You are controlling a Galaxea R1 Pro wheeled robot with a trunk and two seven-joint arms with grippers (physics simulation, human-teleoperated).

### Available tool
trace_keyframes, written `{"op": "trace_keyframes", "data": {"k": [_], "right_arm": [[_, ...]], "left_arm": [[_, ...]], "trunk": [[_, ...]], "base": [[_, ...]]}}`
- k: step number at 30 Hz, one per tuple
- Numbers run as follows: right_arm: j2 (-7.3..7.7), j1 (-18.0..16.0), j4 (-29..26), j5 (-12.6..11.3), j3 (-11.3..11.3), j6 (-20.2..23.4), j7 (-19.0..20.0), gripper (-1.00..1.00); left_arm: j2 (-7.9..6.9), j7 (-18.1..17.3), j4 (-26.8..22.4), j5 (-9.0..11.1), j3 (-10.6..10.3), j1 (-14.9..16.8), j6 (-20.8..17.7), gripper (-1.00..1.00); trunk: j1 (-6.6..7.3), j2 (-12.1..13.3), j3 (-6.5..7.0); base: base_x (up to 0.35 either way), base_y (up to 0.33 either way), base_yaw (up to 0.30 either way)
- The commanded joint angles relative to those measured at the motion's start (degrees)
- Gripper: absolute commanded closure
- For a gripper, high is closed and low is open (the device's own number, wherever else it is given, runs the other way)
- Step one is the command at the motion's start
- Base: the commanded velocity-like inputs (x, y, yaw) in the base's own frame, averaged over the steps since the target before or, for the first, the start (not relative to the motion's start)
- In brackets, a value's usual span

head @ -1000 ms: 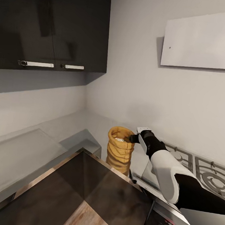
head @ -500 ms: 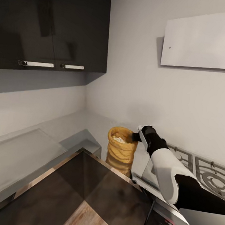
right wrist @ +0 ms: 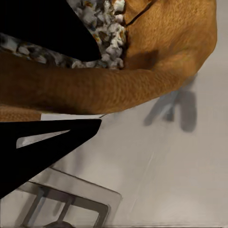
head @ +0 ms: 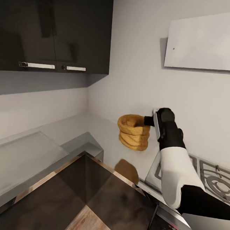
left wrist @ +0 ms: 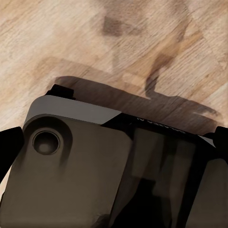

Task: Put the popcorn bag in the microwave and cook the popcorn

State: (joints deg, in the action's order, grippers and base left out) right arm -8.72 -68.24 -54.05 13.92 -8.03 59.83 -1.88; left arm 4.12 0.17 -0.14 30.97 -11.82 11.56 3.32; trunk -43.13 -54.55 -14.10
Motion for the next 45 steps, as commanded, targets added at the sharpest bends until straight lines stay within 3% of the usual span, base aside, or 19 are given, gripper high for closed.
{"op": "trace_keyframes", "data": {"k": [1, 6, 21, 37, 43, 45], "right_arm": [[-0.06, -0.1, -1.0, -0.2, -0.1, 0.2, -0.2, 1.00], [-0.07, -0.1, -3.3, -0.1, -0.3, 0.2, -0.2, 1.00], [0.10, -0.1, -4.8, -0.5, -0.2, 0.2, 0.3, 1.00], [0.22, -0.1, -3.7, -0.5, -0.2, 0.2, 0.1, 1.00], [0.18, 0.0, -0.9, -0.7, -0.2, 0.2, 0.4, 1.00], [0.29, 0.9, -0.9, -2.1, -0.2, 0.2, 0.5, 1.00]], "left_arm": [[0.01, 0.0, 0.1, 0.5, -0.5, 0.0, 0.2, -1.00], [0.09, 0.0, 0.1, 0.4, -0.5, 0.0, 0.3, -1.00], [0.36, 0.0, 0.1, 0.4, -0.6, 0.0, 0.3, -1.00], [0.21, 0.5, 0.1, 0.5, -0.5, 0.0, 0.4, -1.00], [0.19, 0.6, 0.1, 0.5, -0.5, 0.0, 0.4, -1.00], [0.19, 0.6, 0.1, 0.5, -0.5, 0.0, 0.4, -1.00]], "trunk": [[-0.01, -0.1, -0.08], [-0.01, -0.1, -0.08], [-0.01, -0.1, -0.08], [-0.01, -0.1, -0.08], [-0.01, -0.1, -0.08], [-0.01, -0.1, -0.08]], "base": [[0.000, 0.000, 0.000], [-0.049, 0.000, 0.000], [-0.339, 0.000, 0.000], [-0.346, 0.000, 0.000], [-0.346, 0.000, 0.000], [-0.346, 0.000, 0.000]]}}
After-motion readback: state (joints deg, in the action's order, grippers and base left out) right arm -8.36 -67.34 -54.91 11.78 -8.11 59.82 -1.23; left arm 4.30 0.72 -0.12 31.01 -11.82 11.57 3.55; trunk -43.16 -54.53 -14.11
